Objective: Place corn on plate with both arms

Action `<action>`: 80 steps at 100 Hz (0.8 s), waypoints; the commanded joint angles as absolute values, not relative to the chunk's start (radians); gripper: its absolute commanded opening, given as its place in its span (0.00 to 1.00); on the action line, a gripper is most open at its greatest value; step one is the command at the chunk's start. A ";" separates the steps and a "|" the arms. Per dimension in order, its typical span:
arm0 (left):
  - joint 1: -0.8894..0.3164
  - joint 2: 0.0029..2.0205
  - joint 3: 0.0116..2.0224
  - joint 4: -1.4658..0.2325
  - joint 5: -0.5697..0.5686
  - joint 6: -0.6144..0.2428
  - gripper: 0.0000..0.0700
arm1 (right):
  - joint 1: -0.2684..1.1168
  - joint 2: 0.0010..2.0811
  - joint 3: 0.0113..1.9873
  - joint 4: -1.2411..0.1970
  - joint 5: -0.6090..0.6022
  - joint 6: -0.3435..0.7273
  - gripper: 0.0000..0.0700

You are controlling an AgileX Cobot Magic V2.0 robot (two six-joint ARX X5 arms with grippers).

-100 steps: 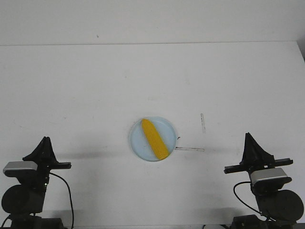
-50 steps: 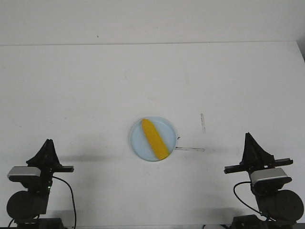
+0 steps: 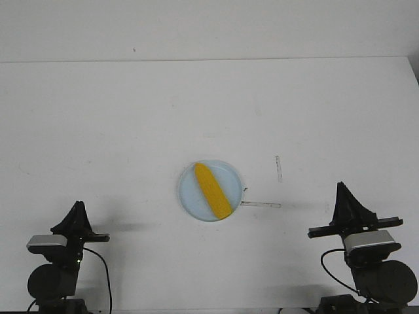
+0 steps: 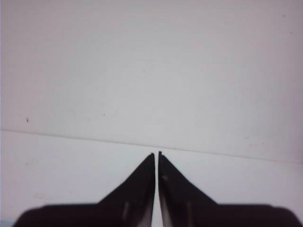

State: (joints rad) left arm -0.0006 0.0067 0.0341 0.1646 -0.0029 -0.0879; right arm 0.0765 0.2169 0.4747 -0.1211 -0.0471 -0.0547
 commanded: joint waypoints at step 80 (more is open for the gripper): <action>0.000 0.003 0.014 0.158 -0.008 -0.099 0.00 | 0.076 0.215 0.475 -0.105 -0.046 -0.057 0.02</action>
